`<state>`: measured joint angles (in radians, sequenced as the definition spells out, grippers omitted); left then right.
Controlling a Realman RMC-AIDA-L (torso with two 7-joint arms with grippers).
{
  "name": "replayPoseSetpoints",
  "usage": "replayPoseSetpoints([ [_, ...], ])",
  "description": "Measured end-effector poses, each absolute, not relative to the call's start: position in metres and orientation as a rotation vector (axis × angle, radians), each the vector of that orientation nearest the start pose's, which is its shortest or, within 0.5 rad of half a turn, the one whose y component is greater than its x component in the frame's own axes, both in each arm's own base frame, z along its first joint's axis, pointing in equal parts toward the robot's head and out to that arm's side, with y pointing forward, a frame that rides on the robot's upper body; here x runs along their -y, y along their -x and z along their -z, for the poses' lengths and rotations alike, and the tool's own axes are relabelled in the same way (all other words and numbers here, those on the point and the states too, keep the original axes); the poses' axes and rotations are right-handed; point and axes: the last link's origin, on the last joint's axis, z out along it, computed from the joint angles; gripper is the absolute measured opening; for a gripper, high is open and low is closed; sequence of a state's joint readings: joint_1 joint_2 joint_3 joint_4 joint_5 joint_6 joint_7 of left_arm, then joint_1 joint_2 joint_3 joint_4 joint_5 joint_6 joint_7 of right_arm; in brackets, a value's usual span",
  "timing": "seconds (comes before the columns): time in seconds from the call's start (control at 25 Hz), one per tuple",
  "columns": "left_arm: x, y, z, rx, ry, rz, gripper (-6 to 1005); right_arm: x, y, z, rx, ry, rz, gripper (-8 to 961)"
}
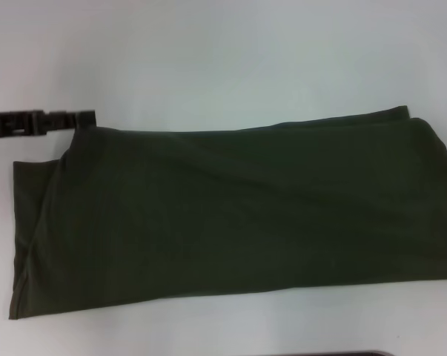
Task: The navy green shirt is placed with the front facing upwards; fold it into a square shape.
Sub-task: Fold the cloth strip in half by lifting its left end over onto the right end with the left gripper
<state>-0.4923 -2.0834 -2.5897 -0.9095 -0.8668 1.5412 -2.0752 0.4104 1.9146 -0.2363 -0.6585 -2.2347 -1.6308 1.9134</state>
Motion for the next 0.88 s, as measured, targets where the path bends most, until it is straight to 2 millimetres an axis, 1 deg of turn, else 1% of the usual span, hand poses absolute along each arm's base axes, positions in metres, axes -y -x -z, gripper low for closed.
replayPoseSetpoints([
  [0.04, -0.333, 0.298, -0.046, 1.429, 2.353, 0.517, 791, -0.292, -0.364, -0.106, -1.502, 2.131, -0.752, 896],
  [0.12, -0.334, 0.297, -0.044, 1.421, 2.314, 0.602, 789, -0.293, -0.364, -0.106, -1.505, 2.126, -0.753, 896],
  [0.24, -0.335, 0.296, -0.041, 1.413, 2.271, 0.665, 786, -0.293, -0.366, -0.107, -1.509, 2.114, -0.752, 896],
  [0.4, -0.337, 0.298, -0.038, 1.410, 2.244, 0.681, 786, -0.292, -0.366, -0.108, -1.508, 2.104, -0.763, 895],
  [0.64, -0.336, 0.300, -0.038, 1.435, 2.237, 0.693, 787, -0.291, -0.367, -0.110, -1.509, 2.093, -0.770, 895],
  [0.88, -0.335, 0.301, -0.035, 1.422, 2.237, 0.690, 788, -0.291, -0.367, -0.111, -1.510, 2.092, -0.778, 895],
])
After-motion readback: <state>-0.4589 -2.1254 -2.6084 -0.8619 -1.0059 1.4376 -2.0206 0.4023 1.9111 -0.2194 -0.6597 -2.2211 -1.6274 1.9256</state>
